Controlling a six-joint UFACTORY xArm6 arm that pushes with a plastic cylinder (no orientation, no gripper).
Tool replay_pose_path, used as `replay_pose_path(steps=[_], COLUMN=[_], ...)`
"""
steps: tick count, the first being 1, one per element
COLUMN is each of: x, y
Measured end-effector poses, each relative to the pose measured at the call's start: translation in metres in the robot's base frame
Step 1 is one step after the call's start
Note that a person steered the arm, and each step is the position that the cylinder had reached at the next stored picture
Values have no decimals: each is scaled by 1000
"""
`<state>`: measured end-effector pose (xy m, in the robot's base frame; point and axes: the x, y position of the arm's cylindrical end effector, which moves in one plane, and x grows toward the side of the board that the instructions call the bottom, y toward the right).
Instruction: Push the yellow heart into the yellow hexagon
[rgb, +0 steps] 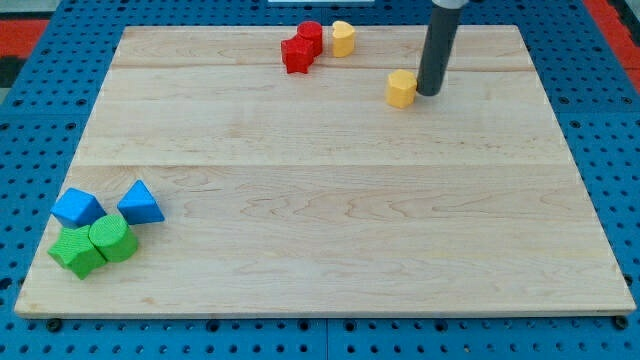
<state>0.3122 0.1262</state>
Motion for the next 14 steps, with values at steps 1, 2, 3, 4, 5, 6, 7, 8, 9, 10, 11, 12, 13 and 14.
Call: replay_pose_path(steps=[1,2,3,4,5,6,7,8,9,10,11,12,13,14], x=[-2,18,55,26,19,3,-23,-23,-27,-60,-85,-95,-76,-71], y=[-28,-25,-35,-50,-58,-77,-89,-86,-80,-51,-35,-43,-79,-109])
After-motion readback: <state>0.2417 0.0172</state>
